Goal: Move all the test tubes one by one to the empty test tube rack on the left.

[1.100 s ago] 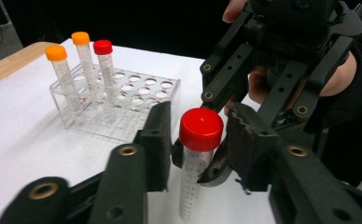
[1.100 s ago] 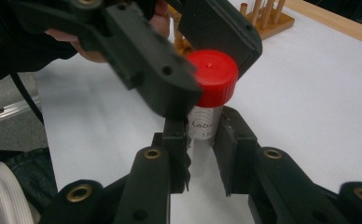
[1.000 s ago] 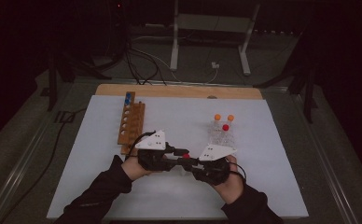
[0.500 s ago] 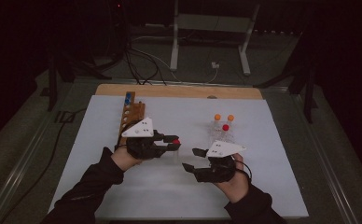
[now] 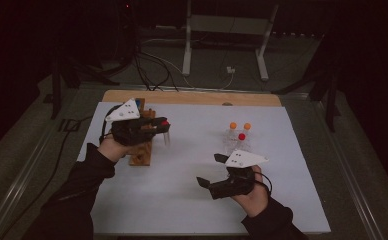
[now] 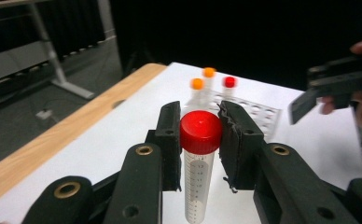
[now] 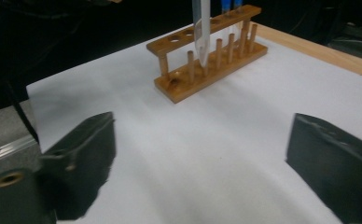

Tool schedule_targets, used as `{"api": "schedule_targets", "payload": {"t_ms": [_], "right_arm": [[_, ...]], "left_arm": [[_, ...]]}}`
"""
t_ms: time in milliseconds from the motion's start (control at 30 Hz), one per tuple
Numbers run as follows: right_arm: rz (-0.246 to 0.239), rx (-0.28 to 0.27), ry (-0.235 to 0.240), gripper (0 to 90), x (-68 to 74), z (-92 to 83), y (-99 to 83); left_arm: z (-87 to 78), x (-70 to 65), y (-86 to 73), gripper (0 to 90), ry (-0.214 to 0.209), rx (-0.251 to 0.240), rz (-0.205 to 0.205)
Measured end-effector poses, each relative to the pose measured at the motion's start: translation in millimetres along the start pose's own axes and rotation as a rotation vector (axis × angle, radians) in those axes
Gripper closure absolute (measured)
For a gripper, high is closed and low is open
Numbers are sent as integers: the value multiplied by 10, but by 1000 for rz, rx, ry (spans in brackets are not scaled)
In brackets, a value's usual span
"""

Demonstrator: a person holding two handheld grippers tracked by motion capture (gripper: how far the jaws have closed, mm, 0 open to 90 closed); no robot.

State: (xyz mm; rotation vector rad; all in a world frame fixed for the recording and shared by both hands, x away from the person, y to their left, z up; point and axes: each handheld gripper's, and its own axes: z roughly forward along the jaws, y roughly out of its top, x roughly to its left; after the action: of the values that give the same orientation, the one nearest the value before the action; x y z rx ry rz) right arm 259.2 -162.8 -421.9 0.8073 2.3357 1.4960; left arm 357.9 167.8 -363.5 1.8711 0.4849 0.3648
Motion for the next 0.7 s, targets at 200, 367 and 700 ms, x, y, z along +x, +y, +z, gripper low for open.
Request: {"api": "schedule_targets", "payload": {"t_ms": [200,367,700], "right_arm": [[24,-10,0,0,-40,-24,-5],[18,-23,-16,0,-33,-45,4],[19,-23,-6,0,-42,-56,-6]], "left_arm": [[-114,235,-18,717,96,6,-22],[-175,422,-16,717,166,4,-40],[-231,754,-45,717,285,-3,-79]]}}
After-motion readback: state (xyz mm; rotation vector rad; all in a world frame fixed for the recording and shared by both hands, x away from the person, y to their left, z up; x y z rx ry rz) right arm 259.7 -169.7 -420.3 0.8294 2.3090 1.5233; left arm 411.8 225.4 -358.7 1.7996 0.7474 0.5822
